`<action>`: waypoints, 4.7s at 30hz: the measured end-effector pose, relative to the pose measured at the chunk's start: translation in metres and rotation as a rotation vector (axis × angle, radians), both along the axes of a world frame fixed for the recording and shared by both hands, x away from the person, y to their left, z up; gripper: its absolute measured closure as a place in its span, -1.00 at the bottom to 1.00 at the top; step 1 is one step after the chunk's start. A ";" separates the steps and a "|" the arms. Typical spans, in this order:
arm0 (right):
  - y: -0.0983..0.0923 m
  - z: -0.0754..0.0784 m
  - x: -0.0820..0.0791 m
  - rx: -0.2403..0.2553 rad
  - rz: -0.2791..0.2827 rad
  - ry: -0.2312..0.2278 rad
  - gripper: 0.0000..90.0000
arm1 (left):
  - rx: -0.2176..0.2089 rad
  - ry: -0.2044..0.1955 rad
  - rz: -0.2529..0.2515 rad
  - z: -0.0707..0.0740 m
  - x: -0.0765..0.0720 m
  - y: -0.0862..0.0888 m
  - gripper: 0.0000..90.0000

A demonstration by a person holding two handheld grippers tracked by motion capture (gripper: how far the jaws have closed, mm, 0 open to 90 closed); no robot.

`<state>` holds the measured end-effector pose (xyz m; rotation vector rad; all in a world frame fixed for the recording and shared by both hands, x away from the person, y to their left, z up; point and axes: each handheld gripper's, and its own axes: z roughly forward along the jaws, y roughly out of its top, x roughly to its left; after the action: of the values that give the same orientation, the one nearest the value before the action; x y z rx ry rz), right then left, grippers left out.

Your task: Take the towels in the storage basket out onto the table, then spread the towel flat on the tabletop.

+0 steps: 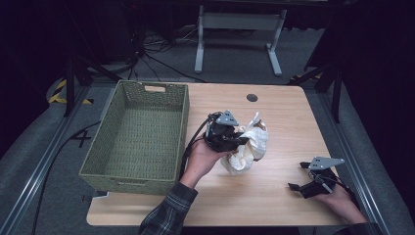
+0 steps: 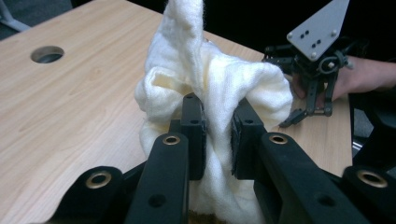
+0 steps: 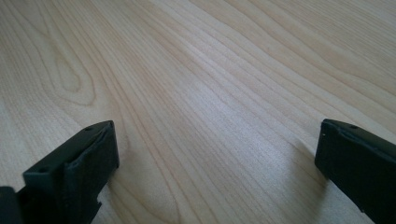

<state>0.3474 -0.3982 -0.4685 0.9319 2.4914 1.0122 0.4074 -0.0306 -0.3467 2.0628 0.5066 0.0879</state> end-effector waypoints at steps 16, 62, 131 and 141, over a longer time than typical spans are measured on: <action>0.000 0.000 0.000 0.000 0.001 -0.003 -1.00 | 0.085 0.057 -0.015 -0.052 0.003 -0.038 0.75; 0.020 0.020 -0.004 0.091 0.114 0.066 0.02 | 0.102 0.032 0.060 -0.088 -0.045 -0.004 0.01; 0.066 0.030 0.002 0.077 0.198 0.097 0.75 | 0.281 0.104 0.153 -0.113 -0.047 0.015 0.90; 0.070 0.037 0.039 0.047 0.113 0.031 0.61 | 0.279 0.104 0.150 -0.113 -0.047 0.015 0.90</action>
<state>0.3861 -0.3286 -0.4318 0.8337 2.5815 1.1046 0.3607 -0.0154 -0.4596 2.3069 0.7483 0.1472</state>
